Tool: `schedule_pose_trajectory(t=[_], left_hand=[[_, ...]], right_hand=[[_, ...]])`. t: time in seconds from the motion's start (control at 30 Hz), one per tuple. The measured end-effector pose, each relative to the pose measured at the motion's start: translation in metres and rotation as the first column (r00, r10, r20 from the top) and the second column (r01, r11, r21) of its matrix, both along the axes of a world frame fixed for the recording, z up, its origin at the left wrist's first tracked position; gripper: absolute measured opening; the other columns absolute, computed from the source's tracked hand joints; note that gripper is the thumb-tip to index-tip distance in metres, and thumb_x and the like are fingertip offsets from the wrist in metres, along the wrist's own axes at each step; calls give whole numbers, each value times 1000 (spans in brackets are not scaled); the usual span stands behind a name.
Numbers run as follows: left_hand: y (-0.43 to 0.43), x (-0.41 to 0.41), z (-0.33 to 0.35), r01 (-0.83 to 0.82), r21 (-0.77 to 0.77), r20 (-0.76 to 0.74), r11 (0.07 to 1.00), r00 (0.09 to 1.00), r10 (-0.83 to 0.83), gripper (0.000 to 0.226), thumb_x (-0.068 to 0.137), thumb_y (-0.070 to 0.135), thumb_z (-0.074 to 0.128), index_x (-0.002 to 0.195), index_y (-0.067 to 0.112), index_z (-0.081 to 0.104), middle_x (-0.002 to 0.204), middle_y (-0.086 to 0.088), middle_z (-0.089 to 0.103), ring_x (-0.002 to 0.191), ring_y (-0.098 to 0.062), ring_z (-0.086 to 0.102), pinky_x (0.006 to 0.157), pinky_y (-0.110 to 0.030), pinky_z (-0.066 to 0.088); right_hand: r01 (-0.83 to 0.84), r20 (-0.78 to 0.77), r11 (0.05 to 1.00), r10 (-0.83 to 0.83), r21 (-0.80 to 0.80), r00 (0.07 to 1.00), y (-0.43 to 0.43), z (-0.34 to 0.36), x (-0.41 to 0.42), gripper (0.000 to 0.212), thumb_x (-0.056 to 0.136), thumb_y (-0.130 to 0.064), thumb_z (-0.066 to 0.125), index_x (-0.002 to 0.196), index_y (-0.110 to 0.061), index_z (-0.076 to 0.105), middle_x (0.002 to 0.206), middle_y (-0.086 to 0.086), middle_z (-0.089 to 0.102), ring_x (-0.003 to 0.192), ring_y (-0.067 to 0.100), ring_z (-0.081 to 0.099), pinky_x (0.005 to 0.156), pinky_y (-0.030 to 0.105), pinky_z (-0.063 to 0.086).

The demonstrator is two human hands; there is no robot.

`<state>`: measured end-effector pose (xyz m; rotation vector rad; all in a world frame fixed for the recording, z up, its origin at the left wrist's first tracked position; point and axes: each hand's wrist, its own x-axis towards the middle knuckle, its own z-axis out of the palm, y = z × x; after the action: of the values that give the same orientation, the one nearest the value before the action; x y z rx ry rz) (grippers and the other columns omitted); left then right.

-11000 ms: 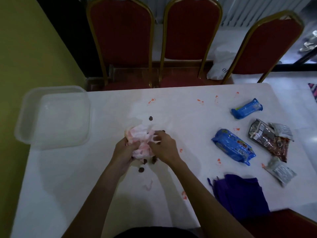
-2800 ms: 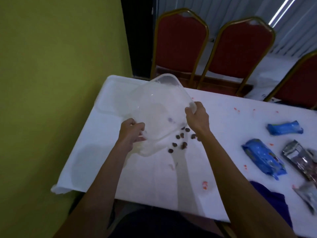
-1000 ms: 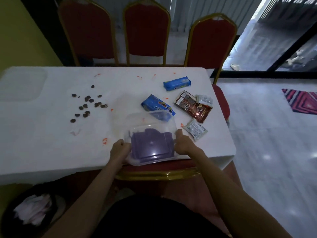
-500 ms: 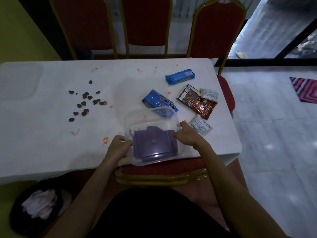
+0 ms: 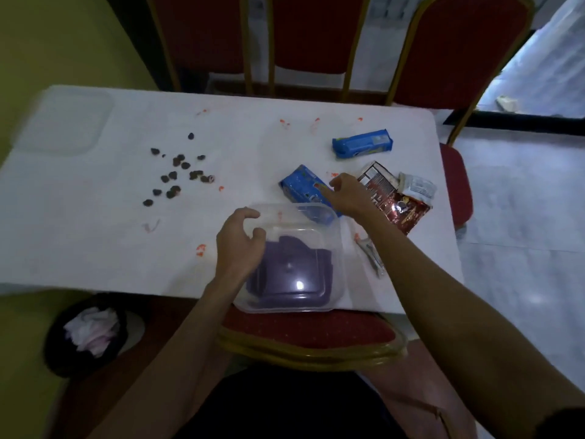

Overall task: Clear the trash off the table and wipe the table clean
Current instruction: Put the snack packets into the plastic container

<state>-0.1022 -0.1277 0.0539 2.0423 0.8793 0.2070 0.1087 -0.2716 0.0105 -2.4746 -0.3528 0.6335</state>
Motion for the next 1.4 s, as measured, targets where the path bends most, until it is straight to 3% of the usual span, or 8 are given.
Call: schedule_pose_trajectory(t=[0.2,0.37,0.6,0.83,0.97,1.07,1.2,1.4], left_hand=[[-32,-7,-18,-32,-68,-84,997,996,26,21,96,9,55,108,21,67,108,10,66,102,-8,59,78,-9,39],[-44,-24,-29,-17,-25,-127,1000,992,13,24,93,6,55,108,18,68,104,9,67,96,-8,59,85,-12,37],[-39,-46,-38,64,206,-77,976,996,-49,23,88,1,59,105,13,69,106,-7,72,92,-22,63,86,-23,43],[-36,-51,-33,70,210,-62,975,996,-58,21,91,4,58,107,10,69,97,-10,72,58,-3,42,74,-22,40],[-36,-53,-33,60,212,-24,975,998,-56,21,90,2,58,105,11,70,102,-8,72,75,-13,58,87,-28,49],[-36,-54,-34,52,206,-20,977,999,-49,23,90,0,57,105,11,70,107,-8,72,82,-17,59,88,-25,46],[-37,-53,-29,0,167,-17,986,1000,3,33,88,-9,49,105,10,70,103,-10,72,77,-23,59,79,-25,44],[-39,-51,-21,-88,-1,-36,996,995,88,46,92,-5,44,137,4,47,137,-16,57,130,-29,52,105,-31,38]], right_hand=[[-159,-74,970,148,-184,986,15,-28,26,65,74,-58,74,110,-9,52,103,7,60,94,24,60,71,31,46],[-228,-25,963,227,-144,974,18,-29,36,46,73,-45,80,87,-7,58,81,7,59,74,20,58,54,28,41],[-267,14,959,270,-98,963,18,-24,39,19,82,-25,73,86,-11,60,91,8,62,83,23,60,74,39,51],[-101,157,990,84,103,984,9,-12,33,13,94,-19,57,93,-7,60,91,10,61,88,25,60,80,42,52],[34,259,925,-141,377,955,5,22,24,12,95,-18,57,90,-8,55,92,7,62,84,15,60,77,38,56],[47,248,825,-223,562,943,-7,52,-6,14,97,-19,57,88,-13,48,90,-4,58,79,-3,57,62,15,50],[-259,255,854,155,452,954,-24,53,-55,16,98,-24,57,87,-13,52,95,-8,65,85,6,63,67,28,54],[-592,261,783,541,193,800,-30,10,-100,18,93,-16,57,81,-17,44,84,5,59,74,25,54,69,44,48]])
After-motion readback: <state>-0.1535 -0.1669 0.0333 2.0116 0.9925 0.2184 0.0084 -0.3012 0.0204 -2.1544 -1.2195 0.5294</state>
